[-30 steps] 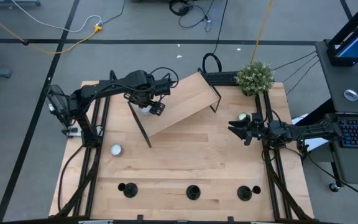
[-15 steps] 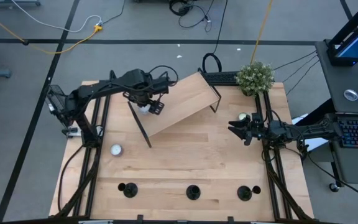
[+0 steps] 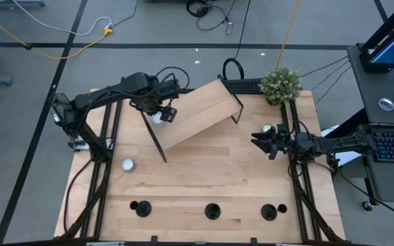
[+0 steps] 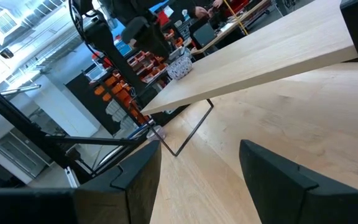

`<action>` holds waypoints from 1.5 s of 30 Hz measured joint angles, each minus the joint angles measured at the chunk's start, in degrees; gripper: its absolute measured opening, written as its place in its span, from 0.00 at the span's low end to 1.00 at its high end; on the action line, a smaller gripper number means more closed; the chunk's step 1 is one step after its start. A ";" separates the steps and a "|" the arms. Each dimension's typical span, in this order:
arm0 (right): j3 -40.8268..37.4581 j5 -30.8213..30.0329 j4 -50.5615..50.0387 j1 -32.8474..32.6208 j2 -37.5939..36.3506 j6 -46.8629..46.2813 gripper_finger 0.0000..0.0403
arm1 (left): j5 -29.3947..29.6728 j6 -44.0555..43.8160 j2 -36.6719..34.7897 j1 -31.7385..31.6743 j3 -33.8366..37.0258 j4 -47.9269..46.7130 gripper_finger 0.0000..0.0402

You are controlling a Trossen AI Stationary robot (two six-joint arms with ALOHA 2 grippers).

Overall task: Pick & Place candle stick holders
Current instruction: Put the pink patterned scented candle on the shelf

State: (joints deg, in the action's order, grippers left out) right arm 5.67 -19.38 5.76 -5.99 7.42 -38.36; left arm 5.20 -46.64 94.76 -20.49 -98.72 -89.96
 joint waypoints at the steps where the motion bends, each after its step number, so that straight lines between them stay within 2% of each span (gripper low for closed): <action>1: 0.00 0.00 0.00 -0.01 0.00 -0.01 0.53 | -1.15 0.01 0.00 0.00 0.00 -0.12 0.76; 5: 0.00 0.00 0.00 0.01 0.00 0.00 0.53 | -5.49 -0.26 -1.06 2.11 0.00 0.16 0.73; 10: 0.00 0.00 0.00 0.01 0.00 0.01 0.53 | -9.76 -5.66 -3.34 8.15 -0.02 0.11 0.68; 21: 0.00 -0.02 -0.01 0.00 -0.01 0.01 0.53 | -7.63 -26.29 -8.83 21.85 -0.07 -0.04 0.56; 26: 0.00 -0.02 -0.02 0.01 0.00 0.01 0.53 | -4.95 -29.66 -8.70 27.86 0.32 0.20 0.52; 30: 0.00 -0.02 -0.01 0.00 0.00 0.01 0.53 | -0.90 -33.45 -8.67 31.73 4.15 -0.20 0.49; 35: 0.00 -0.02 -0.02 0.01 0.00 0.01 0.53 | -0.69 -39.29 -10.43 35.41 11.12 -0.10 0.47; 45: 0.00 -0.02 -0.02 0.01 0.00 0.01 0.53 | -6.88 -53.61 -17.64 40.68 26.85 0.02 0.47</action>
State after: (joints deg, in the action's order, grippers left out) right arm 5.67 -19.40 5.74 -5.98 7.42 -38.35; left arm -1.68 -100.25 77.12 20.19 -71.87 -89.94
